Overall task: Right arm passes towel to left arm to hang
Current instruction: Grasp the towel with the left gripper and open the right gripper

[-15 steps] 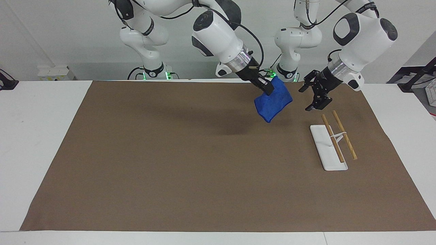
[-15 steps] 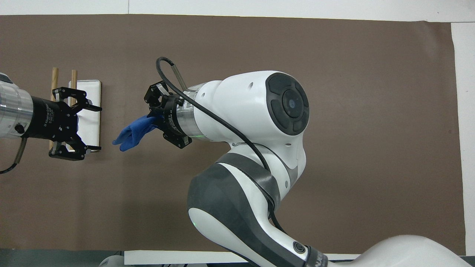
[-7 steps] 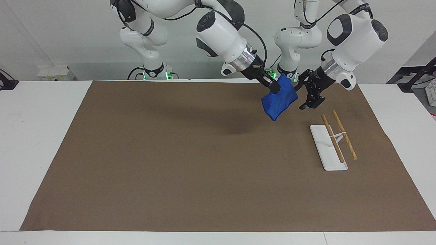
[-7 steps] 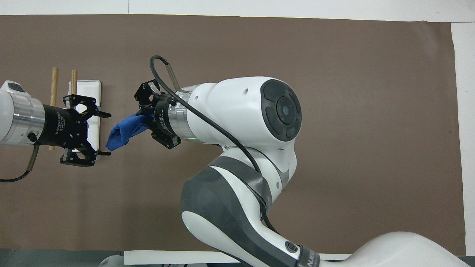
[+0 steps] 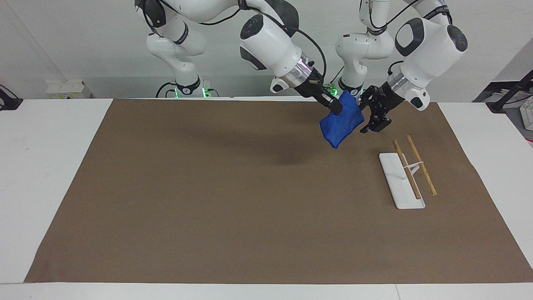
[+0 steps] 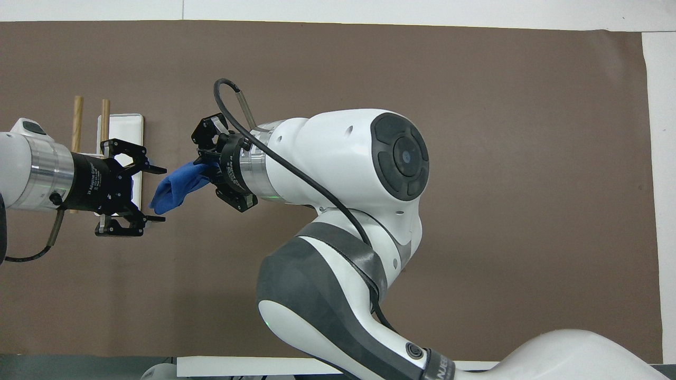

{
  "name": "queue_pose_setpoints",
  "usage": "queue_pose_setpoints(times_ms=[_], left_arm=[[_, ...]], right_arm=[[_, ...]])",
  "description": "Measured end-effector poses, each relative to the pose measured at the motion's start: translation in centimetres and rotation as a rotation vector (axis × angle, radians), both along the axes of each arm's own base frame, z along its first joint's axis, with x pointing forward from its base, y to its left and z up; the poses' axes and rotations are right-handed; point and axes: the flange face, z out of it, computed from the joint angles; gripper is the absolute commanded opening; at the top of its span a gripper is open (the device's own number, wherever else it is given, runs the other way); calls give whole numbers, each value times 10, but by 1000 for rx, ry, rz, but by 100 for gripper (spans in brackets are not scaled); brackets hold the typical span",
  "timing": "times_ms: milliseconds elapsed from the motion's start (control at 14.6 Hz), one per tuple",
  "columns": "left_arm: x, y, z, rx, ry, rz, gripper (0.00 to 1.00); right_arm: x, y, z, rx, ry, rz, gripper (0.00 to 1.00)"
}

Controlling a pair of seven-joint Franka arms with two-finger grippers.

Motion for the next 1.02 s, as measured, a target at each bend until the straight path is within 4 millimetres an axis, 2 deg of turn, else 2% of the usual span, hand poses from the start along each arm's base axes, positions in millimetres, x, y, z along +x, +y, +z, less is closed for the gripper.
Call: queue_pose_setpoints(times_ms=[273, 341, 410, 1024], left_arm=[[-1, 1, -2, 1, -10, 7, 12], [-1, 1, -3, 1, -10, 8, 3], [-1, 1, -3, 1, -10, 9, 0], [0, 2, -1, 0, -25, 14, 0]], right_arm=[[0, 0, 0, 0, 0, 0, 0], [0, 0, 0, 0, 0, 0, 0], [0, 0, 0, 0, 0, 0, 0], [0, 0, 1, 1, -1, 0, 0]])
